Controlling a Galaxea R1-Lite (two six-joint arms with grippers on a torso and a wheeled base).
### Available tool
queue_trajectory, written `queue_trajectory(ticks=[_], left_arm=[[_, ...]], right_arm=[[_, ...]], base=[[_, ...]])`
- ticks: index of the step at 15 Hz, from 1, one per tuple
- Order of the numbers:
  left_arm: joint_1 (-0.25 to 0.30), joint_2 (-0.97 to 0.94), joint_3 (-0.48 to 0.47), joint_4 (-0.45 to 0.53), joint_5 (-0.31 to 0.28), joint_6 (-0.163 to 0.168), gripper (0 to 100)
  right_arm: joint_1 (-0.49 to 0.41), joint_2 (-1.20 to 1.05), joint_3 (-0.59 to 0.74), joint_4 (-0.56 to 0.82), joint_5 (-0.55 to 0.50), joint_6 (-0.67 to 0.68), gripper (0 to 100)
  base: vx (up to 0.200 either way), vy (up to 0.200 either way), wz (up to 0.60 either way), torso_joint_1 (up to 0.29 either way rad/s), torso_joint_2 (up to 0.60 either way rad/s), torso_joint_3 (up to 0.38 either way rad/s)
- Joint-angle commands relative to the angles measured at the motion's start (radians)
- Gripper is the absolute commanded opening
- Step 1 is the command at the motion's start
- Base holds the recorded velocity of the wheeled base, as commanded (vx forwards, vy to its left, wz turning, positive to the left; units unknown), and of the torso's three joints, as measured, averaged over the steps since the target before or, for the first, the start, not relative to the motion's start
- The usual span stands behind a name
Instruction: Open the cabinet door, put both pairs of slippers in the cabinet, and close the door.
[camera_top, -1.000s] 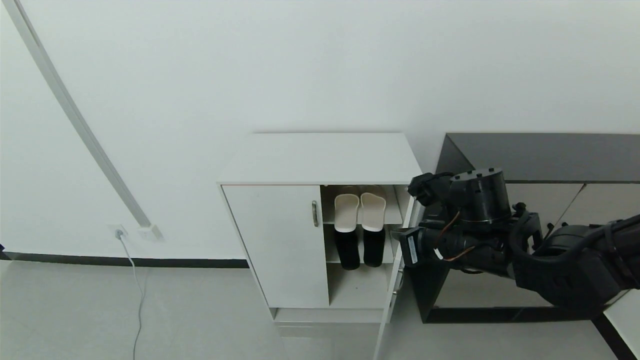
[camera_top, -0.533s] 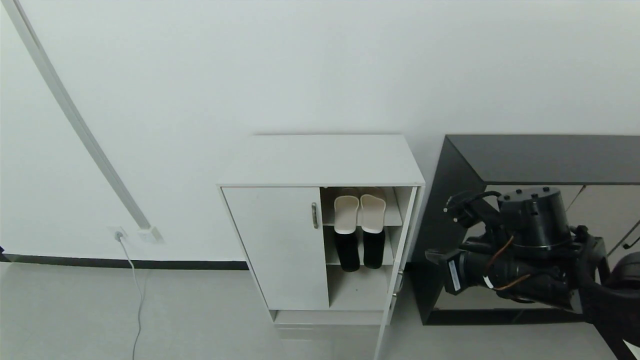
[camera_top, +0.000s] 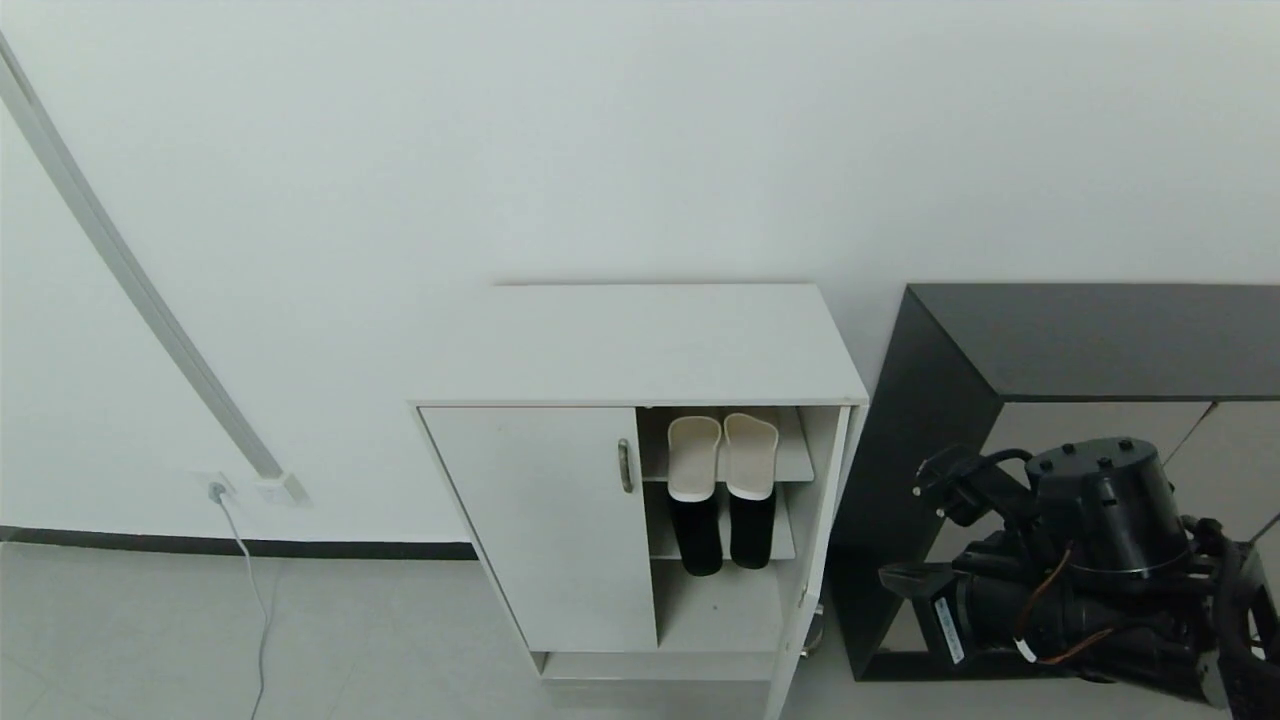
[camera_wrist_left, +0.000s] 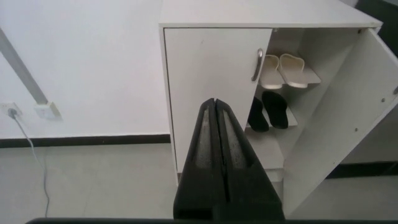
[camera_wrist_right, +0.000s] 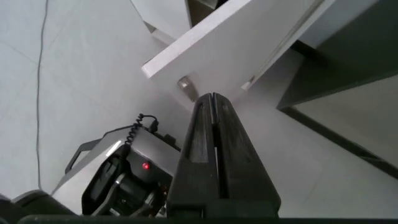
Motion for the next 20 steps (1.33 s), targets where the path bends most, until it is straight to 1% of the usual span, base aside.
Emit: queue_trajectory(ticks=[1,6,11,20], left_arm=[[0.000,0.001,-0.001,0.000,0.000,-0.001,0],[0.000,0.001,-0.001,0.000,0.000,-0.001,0],[0.000,0.001,0.000,0.000,0.000,-0.001,0],[0.000,0.001,-0.001,0.000,0.000,-0.003,0]], right_arm=[[0.002,0.069,0.000,-0.038,-0.003,0.000,0],[0.007,0.249,-0.024,-0.234,-0.049,0.006,0],[0.005,0.332,-0.139,-0.242,-0.050,0.031,0],[-0.015,0.499,-0.343,-0.244,-0.050,0.033,0]], base=[[0.000,0.000,0.00,0.000,0.00,0.000],[0.000,0.000,0.00,0.000,0.00,0.000],[0.000,0.000,0.00,0.000,0.00,0.000],[0.000,0.000,0.00,0.000,0.00,0.000]])
